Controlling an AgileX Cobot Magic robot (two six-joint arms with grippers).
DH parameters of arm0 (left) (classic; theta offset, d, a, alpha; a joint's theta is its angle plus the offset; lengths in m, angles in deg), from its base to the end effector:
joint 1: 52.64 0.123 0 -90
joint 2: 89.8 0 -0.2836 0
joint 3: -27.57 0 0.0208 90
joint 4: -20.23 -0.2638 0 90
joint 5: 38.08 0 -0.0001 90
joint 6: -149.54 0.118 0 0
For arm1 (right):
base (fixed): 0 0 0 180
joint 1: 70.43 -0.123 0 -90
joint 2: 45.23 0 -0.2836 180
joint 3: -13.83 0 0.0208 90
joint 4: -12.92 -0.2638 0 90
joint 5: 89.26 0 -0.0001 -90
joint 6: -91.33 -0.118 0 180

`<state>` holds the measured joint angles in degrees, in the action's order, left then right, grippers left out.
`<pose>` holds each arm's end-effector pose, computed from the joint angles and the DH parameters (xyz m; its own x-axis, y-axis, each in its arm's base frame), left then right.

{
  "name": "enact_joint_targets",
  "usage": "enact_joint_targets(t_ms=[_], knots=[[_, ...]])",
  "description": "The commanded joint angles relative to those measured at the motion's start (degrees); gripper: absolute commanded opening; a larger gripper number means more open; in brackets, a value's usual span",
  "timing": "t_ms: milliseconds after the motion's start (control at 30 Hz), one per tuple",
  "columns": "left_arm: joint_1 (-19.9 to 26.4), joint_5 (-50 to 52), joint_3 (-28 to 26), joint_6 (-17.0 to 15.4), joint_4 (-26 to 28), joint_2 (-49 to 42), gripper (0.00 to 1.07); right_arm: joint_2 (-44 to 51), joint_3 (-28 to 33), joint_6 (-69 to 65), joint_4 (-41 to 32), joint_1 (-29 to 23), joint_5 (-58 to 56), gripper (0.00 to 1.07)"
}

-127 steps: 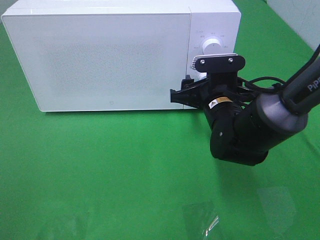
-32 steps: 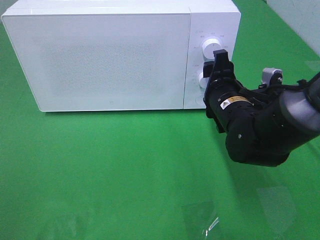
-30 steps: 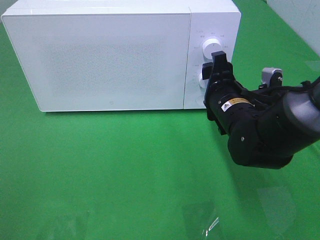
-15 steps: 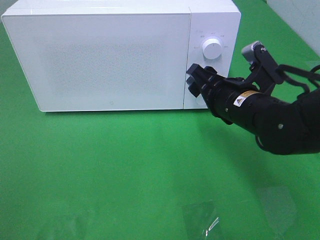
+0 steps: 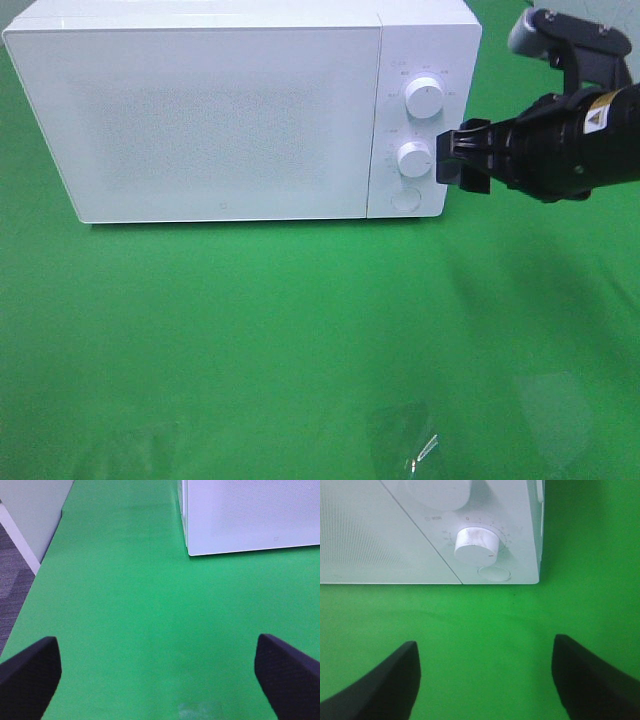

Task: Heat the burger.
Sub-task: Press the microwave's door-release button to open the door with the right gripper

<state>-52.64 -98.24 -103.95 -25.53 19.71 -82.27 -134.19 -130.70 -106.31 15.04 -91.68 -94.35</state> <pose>0.0318 0.0009 0.2728 -0.4399 0.0904 -0.8935 0.0328 0.9959 0.0846 0.2939 0.1139 0.1994 -0.6678 0.0276 -0.7438 -0.1882 0.9606 0.2045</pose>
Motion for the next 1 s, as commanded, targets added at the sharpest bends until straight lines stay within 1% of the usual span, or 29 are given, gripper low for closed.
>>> enact_joint_targets(t_ms=[33, 67, 100, 133, 167, 200, 233, 267, 300, 333, 367, 400, 433, 467, 500, 533, 633, 700, 800, 833, 867, 900, 933, 967, 1000], knots=[[0.0, 0.7, 0.2, 0.1, 0.1, -1.4, 0.98, 4.4, -2.3, 1.5, 4.5, 0.3, -8.9, 0.72], [0.0, 0.7, 0.2, 0.1, 0.1, -1.4, 0.98, 7.4, -3.0, 2.1, 6.1, 0.3, -13.8, 0.72], [0.0, 0.7, 0.2, 0.1, 0.1, -1.4, 0.98, 7.4, -3.0, 2.1, 6.1, 0.3, -13.8, 0.72], [0.0, 0.7, 0.2, 0.1, 0.1, -1.4, 0.98, 10.7, -3.0, 3.5, 6.5, 0.3, -18.2, 0.72], [0.0, 0.7, 0.2, 0.1, 0.1, -1.4, 0.98, 10.7, -3.0, 3.5, 6.5, 0.3, -18.2, 0.72], [0.0, 0.7, 0.2, 0.1, 0.1, -1.4, 0.98, 13.2, -3.0, 5.2, 6.4, 0.3, -22.5, 0.72], [0.0, 0.7, 0.2, 0.1, 0.1, -1.4, 0.98, 13.2, -3.0, 5.2, 6.4, 0.3, -22.5, 0.72], [0.0, 0.7, 0.2, 0.1, 0.1, -1.4, 0.98, 15.4, -3.0, 6.8, 6.1, 0.3, -26.5, 0.72], [0.0, 0.7, 0.2, 0.1, 0.1, -1.4, 0.98, 15.4, -3.0, 6.8, 6.1, 0.3, -26.5, 0.72], [0.0, 0.7, 0.2, 0.1, 0.1, -1.4, 0.98, 17.4, -3.0, 8.4, 5.8, 0.3, -30.0, 0.72], [0.0, 0.7, 0.2, 0.1, 0.1, -1.4, 0.98, 17.4, -3.0, 8.4, 5.8, 0.3, -30.0, 0.72], [0.0, 0.7, 0.2, 0.1, 0.1, -1.4, 0.98, 19.4, -3.0, 9.7, 5.8, 0.3, -34.0, 0.71], [0.0, 0.7, 0.2, 0.1, 0.1, -1.4, 0.98, 19.4, -3.0, 9.7, 5.8, 0.3, -34.0, 0.71], [0.0, 0.7, 0.2, 0.1, 0.1, -1.4, 0.98, 20.9, -3.0, 10.0, 5.8, 0.3, -37.2, 0.71], [0.0, 0.7, 0.2, 0.1, 0.1, -1.4, 0.98, 20.9, -3.0, 10.0, 5.8, 0.3, -37.2, 0.71], [0.0, 0.7, 0.2, 0.1, 0.1, -1.4, 0.98, 22.3, -3.0, 10.6, 5.8, 0.3, -40.6, 0.71], [0.0, 0.7, 0.2, 0.1, 0.1, -1.4, 0.98, 23.8, -3.0, 10.7, 5.8, 0.3, -43.7, 0.71], [0.0, 0.7, 0.2, 0.1, 0.1, -1.4, 0.98, 28.4, -2.3, 10.9, 5.8, 0.3, -48.4, 0.71], [0.0, 0.7, 0.2, 0.1, 0.1, -1.4, 0.98, 29.6, -1.7, 11.0, 5.8, 0.3, -48.6, 0.71], [0.0, 0.7, 0.2, 0.1, 0.1, -1.4, 0.98, 32.8, -0.4, 11.9, 5.8, 0.3, -48.6, 0.71], [0.0, 0.7, 0.2, 0.1, 0.1, -1.4, 0.98, 32.8, -0.4, 11.9, 5.8, 0.3, -48.6, 0.71], [0.0, 0.7, 0.2, 0.1, 0.1, -1.4, 0.98, 36.8, 1.1, 12.8, 5.8, 0.3, -48.6, 0.71], [0.0, 0.7, 0.2, 0.1, 0.1, -1.4, 0.98, 36.8, 1.1, 12.8, 5.8, 0.3, -48.6, 0.71], [0.0, 0.7, 0.2, 0.1, 0.1, -1.4, 0.98, 40.5, 3.0, 13.8, 5.8, 0.3, -48.6, 0.71], [0.0, 0.7, 0.2, 0.1, 0.1, -1.4, 0.98, 40.5, 3.0, 13.8, 5.8, 0.3, -48.6, 0.71]])
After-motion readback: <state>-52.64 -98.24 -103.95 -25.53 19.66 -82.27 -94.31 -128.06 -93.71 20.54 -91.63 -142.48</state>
